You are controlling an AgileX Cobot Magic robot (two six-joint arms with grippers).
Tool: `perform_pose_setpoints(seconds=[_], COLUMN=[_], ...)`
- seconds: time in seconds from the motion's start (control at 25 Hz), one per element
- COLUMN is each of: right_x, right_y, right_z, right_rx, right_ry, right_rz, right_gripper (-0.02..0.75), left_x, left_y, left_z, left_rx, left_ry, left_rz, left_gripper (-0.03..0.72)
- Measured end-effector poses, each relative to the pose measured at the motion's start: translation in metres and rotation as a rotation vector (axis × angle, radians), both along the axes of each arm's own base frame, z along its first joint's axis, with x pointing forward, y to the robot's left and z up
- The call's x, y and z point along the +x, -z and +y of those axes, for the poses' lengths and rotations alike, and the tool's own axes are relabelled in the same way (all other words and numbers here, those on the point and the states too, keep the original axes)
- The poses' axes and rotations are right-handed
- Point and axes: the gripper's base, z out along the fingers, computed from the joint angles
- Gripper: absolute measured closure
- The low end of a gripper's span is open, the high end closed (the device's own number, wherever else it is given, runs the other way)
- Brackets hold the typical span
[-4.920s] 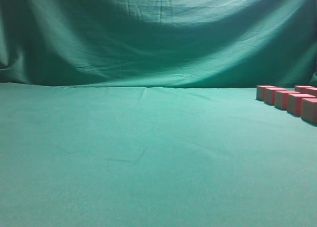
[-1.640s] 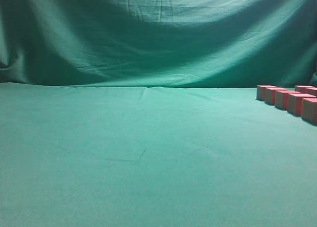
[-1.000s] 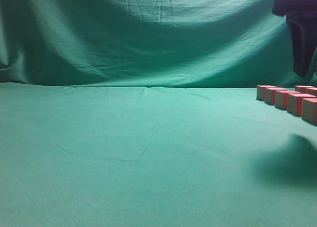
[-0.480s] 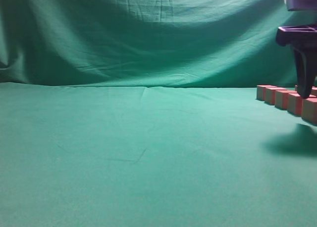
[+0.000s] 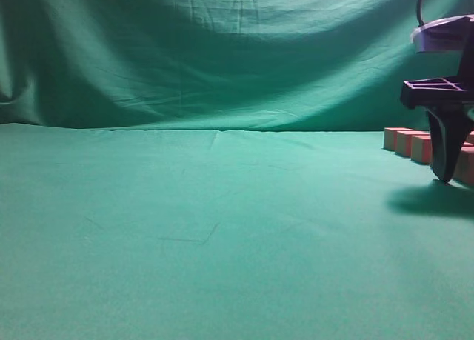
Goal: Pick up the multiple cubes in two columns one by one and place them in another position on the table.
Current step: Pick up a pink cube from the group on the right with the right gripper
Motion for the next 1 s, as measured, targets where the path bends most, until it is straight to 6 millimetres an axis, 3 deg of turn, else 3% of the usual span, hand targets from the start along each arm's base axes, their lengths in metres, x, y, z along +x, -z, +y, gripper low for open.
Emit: perform_pose_setpoints(seconds=[0.2, 0.24, 0.48, 0.6, 0.84, 1.0], right_x=[0.001, 0.001, 0.002, 0.002, 0.006, 0.015], right_y=[0.000, 0.000, -0.002, -0.017, -0.081, -0.109], right_z=[0.001, 0.001, 0.001, 0.010, 0.071, 0.104], right_rx=[0.000, -0.002, -0.014, -0.048, -0.080, -0.080], right_ry=[-0.021, -0.026, -0.053, -0.117, -0.412, -0.558], right_rz=[-0.013, -0.013, -0.017, -0.003, -0.082, -0.111], right_gripper=[0.475, 0.487, 0.477, 0.477, 0.477, 0.477], left_x=[0.000, 0.000, 0.000, 0.000, 0.000, 0.000], left_y=[0.000, 0.000, 0.000, 0.000, 0.000, 0.000], left_z=[0.000, 0.000, 0.000, 0.000, 0.000, 0.000], left_rx=[0.000, 0.000, 0.000, 0.000, 0.000, 0.000], left_ry=[0.000, 0.000, 0.000, 0.000, 0.000, 0.000], left_rz=[0.000, 0.000, 0.000, 0.000, 0.000, 0.000], left_gripper=[0.688, 0.688, 0.688, 0.688, 0.688, 0.688])
